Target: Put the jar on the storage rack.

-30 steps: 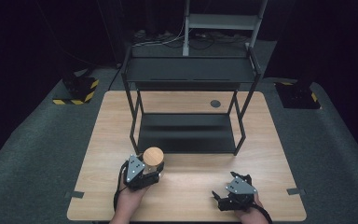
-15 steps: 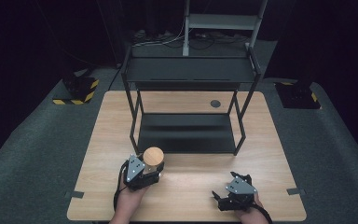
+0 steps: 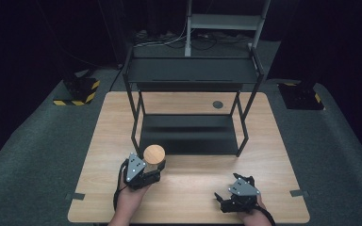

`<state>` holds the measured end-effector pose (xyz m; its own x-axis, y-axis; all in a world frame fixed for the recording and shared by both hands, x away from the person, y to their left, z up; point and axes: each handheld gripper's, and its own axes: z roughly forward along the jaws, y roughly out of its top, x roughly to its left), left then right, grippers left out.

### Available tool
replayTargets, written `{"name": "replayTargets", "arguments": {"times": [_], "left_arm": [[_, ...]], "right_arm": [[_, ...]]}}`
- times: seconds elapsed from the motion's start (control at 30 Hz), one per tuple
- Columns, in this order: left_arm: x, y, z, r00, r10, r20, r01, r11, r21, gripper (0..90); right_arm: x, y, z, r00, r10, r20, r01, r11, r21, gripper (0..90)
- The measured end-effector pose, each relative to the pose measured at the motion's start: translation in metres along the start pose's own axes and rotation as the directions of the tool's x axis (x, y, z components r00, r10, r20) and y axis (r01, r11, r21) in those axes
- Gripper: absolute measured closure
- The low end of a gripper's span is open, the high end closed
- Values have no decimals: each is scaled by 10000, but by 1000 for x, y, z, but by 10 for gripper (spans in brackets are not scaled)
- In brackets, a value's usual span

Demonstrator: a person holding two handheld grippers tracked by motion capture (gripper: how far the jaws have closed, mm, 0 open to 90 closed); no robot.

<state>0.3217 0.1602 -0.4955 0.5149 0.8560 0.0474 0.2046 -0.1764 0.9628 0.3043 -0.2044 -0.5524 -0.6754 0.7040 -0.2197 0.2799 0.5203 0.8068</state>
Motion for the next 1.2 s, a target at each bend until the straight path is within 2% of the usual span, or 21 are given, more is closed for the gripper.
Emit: {"name": "replayTargets", "arguments": {"times": [0.5, 1.2], "left_arm": [[1, 19, -4, 10000, 89, -36, -90, 9997, -207, 263], [1, 28, -4, 10000, -58, -62, 55, 9992, -397, 264]], "right_arm": [[0, 0, 0, 10000, 6, -14, -6, 10000, -18, 0], [0, 0, 0, 10000, 13, -24, -13, 10000, -11, 0]]}}
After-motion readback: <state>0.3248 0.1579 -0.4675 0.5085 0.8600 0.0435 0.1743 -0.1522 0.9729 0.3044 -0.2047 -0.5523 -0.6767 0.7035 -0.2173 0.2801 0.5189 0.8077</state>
